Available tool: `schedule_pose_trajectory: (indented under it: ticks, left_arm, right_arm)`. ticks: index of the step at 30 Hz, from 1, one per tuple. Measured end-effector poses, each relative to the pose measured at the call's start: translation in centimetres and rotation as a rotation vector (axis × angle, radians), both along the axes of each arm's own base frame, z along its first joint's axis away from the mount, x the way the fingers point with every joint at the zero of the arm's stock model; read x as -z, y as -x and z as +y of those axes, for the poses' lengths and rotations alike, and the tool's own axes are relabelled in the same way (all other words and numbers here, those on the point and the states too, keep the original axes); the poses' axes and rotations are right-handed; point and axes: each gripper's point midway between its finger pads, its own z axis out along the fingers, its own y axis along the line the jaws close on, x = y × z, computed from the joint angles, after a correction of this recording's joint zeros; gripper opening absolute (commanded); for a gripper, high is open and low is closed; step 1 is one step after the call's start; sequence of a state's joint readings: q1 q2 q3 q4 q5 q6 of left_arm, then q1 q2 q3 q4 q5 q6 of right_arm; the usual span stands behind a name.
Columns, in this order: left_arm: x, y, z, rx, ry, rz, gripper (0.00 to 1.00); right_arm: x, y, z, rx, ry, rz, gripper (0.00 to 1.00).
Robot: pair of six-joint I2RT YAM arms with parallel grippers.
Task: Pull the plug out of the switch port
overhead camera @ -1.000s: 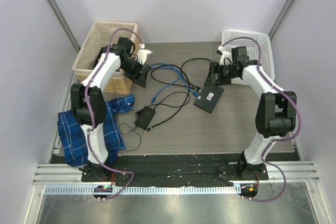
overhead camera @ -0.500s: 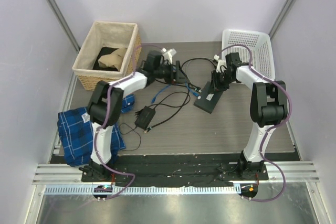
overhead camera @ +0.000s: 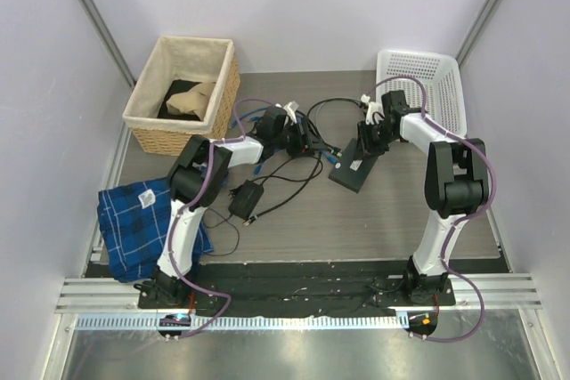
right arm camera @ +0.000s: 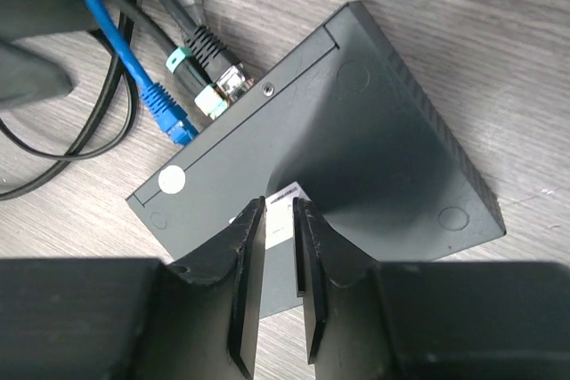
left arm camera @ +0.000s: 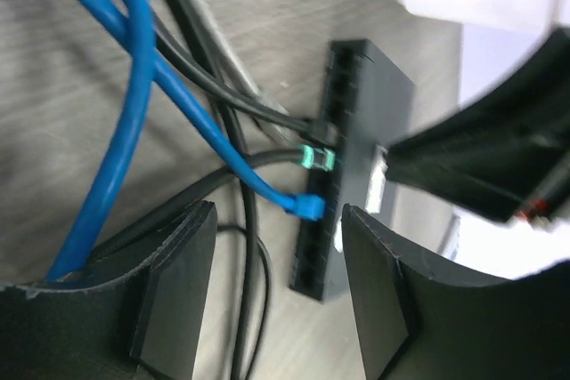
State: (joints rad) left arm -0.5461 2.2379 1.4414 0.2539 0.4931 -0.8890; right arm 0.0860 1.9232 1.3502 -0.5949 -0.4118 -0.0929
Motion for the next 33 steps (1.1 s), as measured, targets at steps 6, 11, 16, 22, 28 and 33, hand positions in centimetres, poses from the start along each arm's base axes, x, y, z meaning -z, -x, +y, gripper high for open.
schedule_pose_trajectory:
  ticks: [6, 11, 16, 22, 28, 33]
  left_arm:
    - [1.2, -1.4, -1.1, -0.047, 0.005, -0.017, 0.23]
    - [1.9, -1.3, -1.3, -0.057, 0.007, -0.004, 0.05]
    - [1.9, 1.2, -0.3, -0.021, 0.013, 0.006, 0.00]
    - [2.0, 5.6, 1.4, 0.066, -0.018, -0.003, 0.03]
    - [1.4, 5.7, 1.1, 0.115, -0.017, -0.024, 0.59]
    - [0.0, 5.8, 0.7, 0.149, -0.030, -0.031, 0.68]
  right_arm:
    - [0.0, 0.6, 0.2, -0.014, 0.010, -0.010, 0.31]
    - [0.1, 1.2, 0.2, -0.022, 0.021, -0.014, 0.31]
    - [0.2, 2.5, 0.3, -0.032, 0.015, 0.004, 0.31]
    - [0.3, 4.9, 1.4, -0.071, -0.001, 0.047, 0.32]
    - [0.3, 5.3, 1.6, -0.086, -0.001, 0.041, 0.34]
    - [0.3, 5.4, 1.6, -0.092, 0.000, 0.039, 0.34]
